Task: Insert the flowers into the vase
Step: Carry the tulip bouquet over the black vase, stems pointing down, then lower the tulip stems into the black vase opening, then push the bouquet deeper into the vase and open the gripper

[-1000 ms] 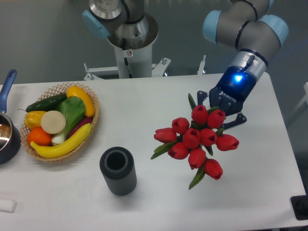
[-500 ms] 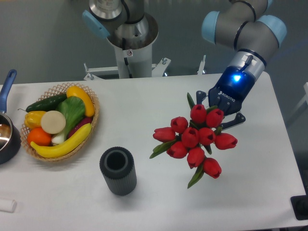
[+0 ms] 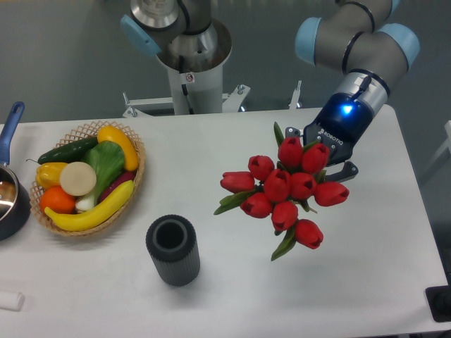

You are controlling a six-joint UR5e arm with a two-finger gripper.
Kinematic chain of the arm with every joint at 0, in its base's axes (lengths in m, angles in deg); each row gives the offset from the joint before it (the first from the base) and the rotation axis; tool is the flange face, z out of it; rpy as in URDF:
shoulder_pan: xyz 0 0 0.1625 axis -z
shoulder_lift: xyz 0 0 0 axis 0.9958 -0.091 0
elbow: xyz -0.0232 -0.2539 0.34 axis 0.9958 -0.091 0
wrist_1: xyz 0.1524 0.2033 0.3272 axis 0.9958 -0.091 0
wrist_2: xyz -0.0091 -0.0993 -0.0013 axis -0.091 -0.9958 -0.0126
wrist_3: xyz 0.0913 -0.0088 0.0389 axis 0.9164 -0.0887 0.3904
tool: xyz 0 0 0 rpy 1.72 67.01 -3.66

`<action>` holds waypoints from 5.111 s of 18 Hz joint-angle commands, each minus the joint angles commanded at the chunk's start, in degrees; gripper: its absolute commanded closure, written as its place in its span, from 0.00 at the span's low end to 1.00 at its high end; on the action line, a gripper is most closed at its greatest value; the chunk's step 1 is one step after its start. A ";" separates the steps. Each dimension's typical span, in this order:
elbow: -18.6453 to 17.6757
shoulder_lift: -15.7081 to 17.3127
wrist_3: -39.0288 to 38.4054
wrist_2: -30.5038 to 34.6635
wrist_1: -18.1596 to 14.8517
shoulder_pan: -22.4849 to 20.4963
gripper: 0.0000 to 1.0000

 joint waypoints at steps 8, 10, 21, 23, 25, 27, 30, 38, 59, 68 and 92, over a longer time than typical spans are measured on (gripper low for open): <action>-1.32 -0.27 0.18 -5.98 0.00 3.59 0.86; -2.28 -0.35 1.05 -6.51 0.61 5.44 0.86; -3.60 0.97 0.79 -8.71 0.70 12.21 0.86; -3.60 1.05 0.36 -9.75 0.70 12.39 0.86; -4.39 1.66 0.26 -10.11 0.70 12.74 0.86; -4.74 1.76 0.27 -10.11 0.70 13.09 0.86; -5.71 1.67 0.35 -10.11 0.70 13.80 0.86; -5.10 0.88 0.53 -10.11 0.70 14.33 0.85; -4.13 -4.57 1.32 -9.24 1.67 15.03 0.85; -7.20 -6.06 4.74 -7.65 2.99 15.12 0.84; -9.84 -10.19 11.43 -5.63 3.52 15.21 0.81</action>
